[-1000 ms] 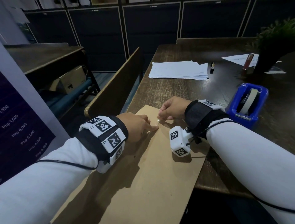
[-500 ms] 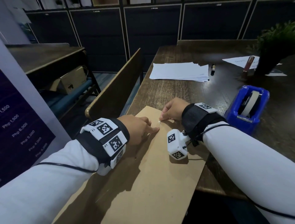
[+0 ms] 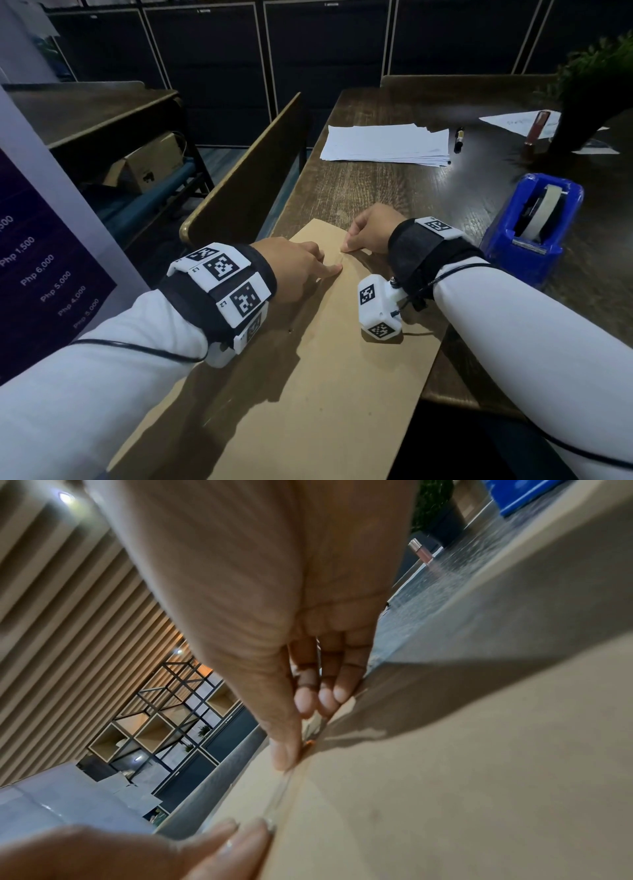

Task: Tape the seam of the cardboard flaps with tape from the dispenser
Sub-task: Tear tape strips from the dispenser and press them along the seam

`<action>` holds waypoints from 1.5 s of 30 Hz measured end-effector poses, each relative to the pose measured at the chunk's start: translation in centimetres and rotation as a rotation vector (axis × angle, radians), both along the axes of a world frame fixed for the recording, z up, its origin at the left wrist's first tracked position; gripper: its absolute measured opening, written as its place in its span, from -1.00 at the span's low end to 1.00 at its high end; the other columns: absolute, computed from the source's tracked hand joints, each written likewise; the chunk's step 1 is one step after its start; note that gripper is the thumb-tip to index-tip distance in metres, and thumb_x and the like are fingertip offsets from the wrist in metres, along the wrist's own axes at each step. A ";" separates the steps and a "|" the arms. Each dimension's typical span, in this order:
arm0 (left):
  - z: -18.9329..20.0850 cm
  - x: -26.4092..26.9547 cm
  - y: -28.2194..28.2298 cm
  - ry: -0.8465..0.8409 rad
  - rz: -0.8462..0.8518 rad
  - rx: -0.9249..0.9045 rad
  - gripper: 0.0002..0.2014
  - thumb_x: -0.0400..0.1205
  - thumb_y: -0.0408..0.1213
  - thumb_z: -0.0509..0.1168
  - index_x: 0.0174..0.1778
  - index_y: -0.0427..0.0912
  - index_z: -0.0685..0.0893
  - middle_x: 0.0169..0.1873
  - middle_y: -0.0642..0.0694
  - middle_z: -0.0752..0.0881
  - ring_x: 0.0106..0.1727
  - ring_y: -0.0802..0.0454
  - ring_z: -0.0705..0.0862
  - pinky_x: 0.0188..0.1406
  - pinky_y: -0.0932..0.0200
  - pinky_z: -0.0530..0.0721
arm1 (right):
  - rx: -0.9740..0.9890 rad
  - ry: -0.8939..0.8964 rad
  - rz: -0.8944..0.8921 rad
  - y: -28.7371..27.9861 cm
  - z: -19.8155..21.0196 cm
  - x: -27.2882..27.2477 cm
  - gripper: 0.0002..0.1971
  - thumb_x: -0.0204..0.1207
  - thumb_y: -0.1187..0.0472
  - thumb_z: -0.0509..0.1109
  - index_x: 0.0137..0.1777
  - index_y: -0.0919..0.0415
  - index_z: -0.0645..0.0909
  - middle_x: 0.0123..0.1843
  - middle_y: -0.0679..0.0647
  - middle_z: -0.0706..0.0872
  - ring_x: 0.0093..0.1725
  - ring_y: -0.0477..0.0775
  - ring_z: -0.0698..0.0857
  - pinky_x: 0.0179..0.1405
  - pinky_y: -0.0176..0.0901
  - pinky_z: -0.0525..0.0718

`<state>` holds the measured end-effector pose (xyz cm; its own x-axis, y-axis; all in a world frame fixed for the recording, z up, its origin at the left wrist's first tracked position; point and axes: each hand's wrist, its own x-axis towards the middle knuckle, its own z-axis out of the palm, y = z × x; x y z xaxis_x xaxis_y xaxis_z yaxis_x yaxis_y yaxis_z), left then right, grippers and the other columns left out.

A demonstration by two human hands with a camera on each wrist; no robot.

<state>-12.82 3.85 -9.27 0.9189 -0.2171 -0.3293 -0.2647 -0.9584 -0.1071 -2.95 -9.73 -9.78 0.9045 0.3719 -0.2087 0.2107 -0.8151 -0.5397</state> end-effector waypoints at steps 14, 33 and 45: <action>0.9 0.1 -0.2 0.039 0.007 -0.004 -0.47 0.73 -0.30 0.08 0.64 0.12 0.25 0.62 0.00 0.29 0.53 -0.06 0.39 0.39 0.08 0.43 | -0.122 -0.009 -0.063 0.4 -0.1 1.1 -0.58 0.30 0.02 0.64 -0.09 0.16 0.47 -0.07 0.11 0.68 -0.09 0.12 0.62 -0.02 -0.06 0.61; 0.9 0.2 -2.0 0.043 0.100 0.077 -0.34 0.64 0.06 0.19 0.66 0.21 0.08 0.37 -0.08 0.45 0.25 -0.15 0.57 0.19 -0.02 0.61 | -0.375 -0.074 0.265 -1.0 1.4 -4.2 -0.56 0.61 0.28 0.28 0.49 0.08 0.50 0.44 0.09 0.56 0.39 0.14 0.55 0.27 -0.11 0.51; -0.1 0.2 -2.7 0.032 0.094 0.170 -0.40 0.67 0.05 0.08 0.66 0.12 0.13 0.43 -0.14 0.39 0.31 -0.19 0.55 0.28 -0.06 0.58 | -0.760 -0.177 0.274 -0.2 -0.8 -3.6 -0.48 0.65 -0.04 0.16 0.57 0.05 0.25 0.47 0.17 0.34 0.45 0.29 0.39 0.34 0.17 0.43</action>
<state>-12.65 1.12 -9.35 0.9210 -0.0694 -0.3834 -0.1806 -0.9480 -0.2622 -6.60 -9.95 -10.55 0.8457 0.3988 -0.3547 0.4848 -0.8520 0.1979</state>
